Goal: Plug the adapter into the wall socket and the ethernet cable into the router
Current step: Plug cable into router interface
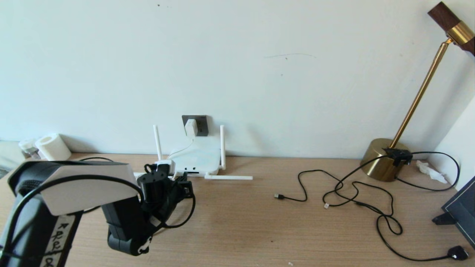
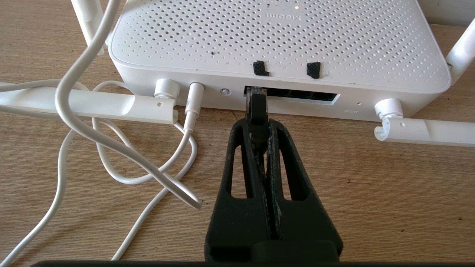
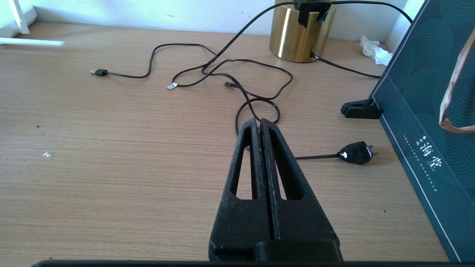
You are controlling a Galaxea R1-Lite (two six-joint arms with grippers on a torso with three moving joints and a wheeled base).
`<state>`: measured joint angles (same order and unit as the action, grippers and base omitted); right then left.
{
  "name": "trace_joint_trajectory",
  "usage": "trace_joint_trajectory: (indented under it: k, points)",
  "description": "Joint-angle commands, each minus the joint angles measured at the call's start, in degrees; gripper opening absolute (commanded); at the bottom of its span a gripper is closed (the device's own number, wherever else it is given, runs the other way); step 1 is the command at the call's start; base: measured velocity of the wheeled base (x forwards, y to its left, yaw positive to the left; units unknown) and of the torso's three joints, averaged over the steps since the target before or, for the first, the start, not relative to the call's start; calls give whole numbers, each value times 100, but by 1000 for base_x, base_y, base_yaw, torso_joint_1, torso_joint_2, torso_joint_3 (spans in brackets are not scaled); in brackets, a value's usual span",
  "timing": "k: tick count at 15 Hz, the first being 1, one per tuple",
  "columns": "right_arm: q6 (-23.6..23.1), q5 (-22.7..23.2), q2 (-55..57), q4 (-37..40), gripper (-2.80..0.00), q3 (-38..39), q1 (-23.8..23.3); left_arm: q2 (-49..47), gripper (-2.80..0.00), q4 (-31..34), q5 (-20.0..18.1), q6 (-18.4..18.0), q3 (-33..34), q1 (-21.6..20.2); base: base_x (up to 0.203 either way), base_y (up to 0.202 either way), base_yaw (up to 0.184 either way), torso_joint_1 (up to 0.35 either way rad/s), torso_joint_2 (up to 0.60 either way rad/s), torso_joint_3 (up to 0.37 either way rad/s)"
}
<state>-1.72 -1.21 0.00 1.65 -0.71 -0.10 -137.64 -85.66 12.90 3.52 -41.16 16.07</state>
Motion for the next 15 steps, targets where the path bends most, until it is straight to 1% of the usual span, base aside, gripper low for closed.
trace_joint_trajectory:
  k: [1,15]
  points:
    - [-4,-2,9,2,-280,0,1,-26,-280,-56,2,-1,-34,2,0,0,0,0,0,0]
    - [-2,-2,9,2,-280,0,1,-161,-280,-29,2,-10,-176,2,0,0,0,0,0,0]
